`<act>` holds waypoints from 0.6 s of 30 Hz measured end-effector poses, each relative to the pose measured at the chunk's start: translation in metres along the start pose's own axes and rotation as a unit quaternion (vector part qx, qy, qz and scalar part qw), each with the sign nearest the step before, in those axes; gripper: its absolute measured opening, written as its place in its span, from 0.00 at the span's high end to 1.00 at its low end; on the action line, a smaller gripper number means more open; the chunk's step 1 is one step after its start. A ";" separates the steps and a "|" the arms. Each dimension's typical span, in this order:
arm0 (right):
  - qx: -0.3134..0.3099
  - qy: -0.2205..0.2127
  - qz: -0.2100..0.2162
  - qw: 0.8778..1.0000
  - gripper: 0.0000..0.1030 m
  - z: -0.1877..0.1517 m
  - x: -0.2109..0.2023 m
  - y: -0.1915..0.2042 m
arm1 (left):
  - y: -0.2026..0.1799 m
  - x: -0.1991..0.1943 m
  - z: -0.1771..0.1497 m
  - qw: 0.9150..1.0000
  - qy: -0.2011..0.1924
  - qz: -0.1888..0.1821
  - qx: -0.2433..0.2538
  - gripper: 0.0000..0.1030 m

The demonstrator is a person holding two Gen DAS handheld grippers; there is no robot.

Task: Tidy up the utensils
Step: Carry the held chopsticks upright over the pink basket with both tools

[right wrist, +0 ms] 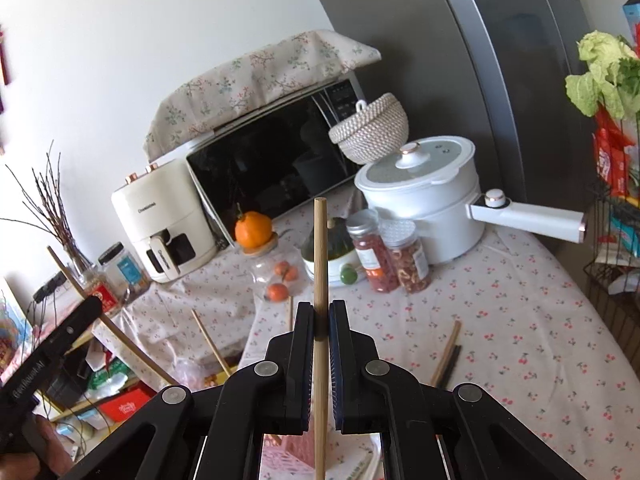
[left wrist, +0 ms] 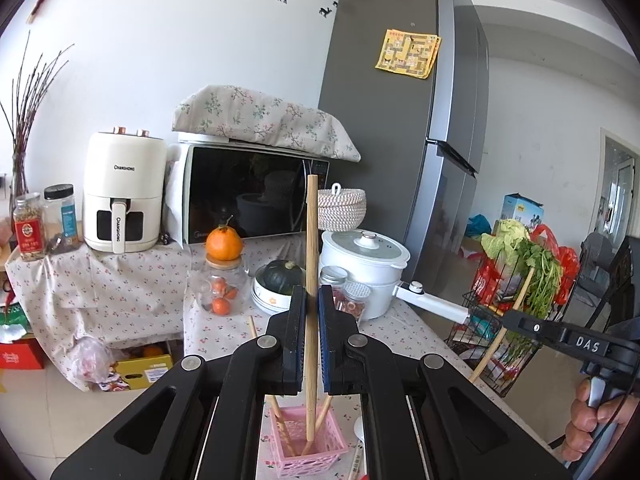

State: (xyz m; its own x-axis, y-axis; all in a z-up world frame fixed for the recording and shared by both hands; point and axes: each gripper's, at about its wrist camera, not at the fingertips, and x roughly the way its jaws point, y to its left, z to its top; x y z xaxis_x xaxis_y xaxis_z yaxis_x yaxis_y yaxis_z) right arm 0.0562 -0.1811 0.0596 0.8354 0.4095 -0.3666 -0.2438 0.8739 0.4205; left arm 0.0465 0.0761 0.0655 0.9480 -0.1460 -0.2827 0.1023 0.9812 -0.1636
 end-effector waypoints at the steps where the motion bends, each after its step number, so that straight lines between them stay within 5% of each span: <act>1: 0.000 -0.006 0.002 1.000 0.95 0.000 0.003 0.003 | 0.000 0.005 -0.003 1.000 -0.001 0.001 0.006 0.94; 18: -0.020 -0.012 0.011 1.000 0.94 -0.023 0.068 0.041 | 0.010 0.079 -0.052 0.997 0.070 0.003 0.018 0.94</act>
State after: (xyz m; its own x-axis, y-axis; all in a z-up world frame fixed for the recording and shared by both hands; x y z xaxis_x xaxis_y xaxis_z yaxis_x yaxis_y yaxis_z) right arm 0.0919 -0.1115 0.0328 0.8410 0.4227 -0.3377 -0.2815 0.8748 0.3942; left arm 0.1071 0.0676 -0.0076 0.8976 -0.1544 -0.4130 0.1106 0.9856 -0.1280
